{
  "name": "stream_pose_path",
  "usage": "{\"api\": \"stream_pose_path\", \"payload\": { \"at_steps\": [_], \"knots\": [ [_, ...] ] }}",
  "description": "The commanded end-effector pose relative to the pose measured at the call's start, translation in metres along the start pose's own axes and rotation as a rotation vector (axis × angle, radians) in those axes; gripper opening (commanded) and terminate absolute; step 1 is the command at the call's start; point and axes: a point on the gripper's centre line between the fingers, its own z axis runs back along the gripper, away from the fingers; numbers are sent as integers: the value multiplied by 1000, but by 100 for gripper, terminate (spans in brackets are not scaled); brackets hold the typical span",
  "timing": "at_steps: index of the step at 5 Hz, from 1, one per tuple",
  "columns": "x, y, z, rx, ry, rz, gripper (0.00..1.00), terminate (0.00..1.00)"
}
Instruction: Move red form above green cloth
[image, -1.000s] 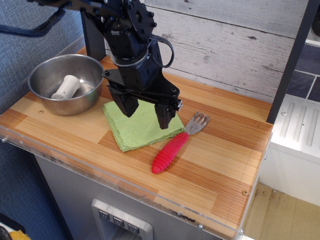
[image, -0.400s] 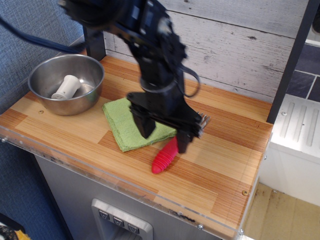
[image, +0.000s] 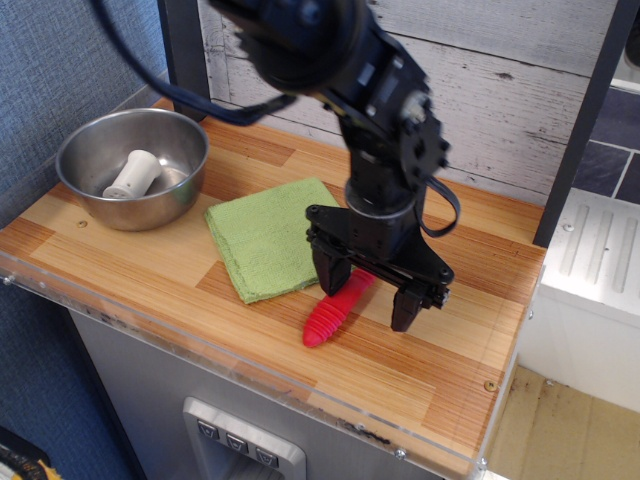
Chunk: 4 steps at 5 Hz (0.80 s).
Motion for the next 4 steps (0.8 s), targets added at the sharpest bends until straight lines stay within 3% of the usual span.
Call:
{"api": "stream_pose_path", "payload": {
  "at_steps": [1, 4],
  "knots": [
    [6, 6, -4, 84, -17, -7, 100, 0],
    [-6, 16, -13, 46, 10, 29, 100, 0]
  ]
}}
